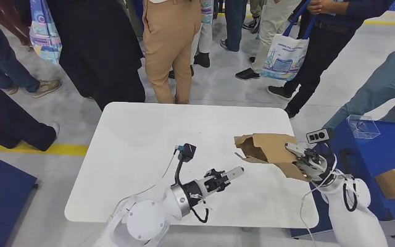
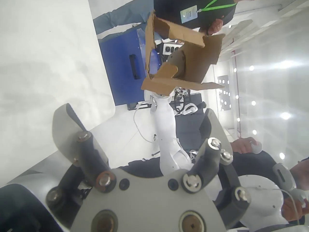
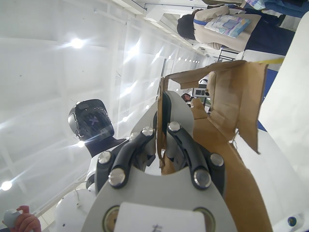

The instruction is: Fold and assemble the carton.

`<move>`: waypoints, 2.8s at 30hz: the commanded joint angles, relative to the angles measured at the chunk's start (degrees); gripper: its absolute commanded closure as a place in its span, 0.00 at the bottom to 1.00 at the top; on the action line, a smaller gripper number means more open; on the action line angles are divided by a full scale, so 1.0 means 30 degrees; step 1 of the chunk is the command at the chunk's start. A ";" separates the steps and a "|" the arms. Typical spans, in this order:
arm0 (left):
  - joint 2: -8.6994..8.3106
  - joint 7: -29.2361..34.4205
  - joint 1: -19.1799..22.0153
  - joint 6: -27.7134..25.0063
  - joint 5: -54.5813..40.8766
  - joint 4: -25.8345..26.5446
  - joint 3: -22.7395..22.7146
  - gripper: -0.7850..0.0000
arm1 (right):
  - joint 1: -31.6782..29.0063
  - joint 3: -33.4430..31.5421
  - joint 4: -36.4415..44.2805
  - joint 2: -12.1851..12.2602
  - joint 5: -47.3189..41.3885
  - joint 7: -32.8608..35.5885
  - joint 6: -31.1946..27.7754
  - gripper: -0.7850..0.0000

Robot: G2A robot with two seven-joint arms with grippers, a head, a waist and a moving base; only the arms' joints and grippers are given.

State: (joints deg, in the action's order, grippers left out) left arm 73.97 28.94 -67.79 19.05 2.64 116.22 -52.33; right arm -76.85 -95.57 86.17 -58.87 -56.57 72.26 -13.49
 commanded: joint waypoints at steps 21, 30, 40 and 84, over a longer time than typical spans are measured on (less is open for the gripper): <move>0.1238 -0.0521 0.3845 0.2734 -0.1351 -0.3593 0.2276 0.00 | -0.0761 -0.0200 0.0820 -0.0078 0.0384 0.0420 -0.0400 1.00; 0.1575 -0.0687 0.4372 0.2801 -0.1288 -0.4129 0.2865 0.00 | -0.0714 -0.0110 0.0776 -0.0098 0.0563 0.0333 -0.0033 1.00; 0.1558 -0.0880 0.4245 0.2767 -0.1165 -0.3916 0.2645 0.00 | -0.0714 -0.0110 0.0776 -0.0098 0.0563 0.0333 -0.0033 1.00; 0.0526 0.1721 0.2120 0.0757 0.1945 -0.0825 -0.0161 0.00 | 0.0003 0.1196 -0.1124 -0.0126 -0.2536 -0.0026 0.8620 1.00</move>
State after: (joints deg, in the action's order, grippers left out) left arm 75.54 34.54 -61.12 21.45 8.63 114.02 -52.75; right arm -76.74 -91.92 82.74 -59.28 -64.36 72.06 12.27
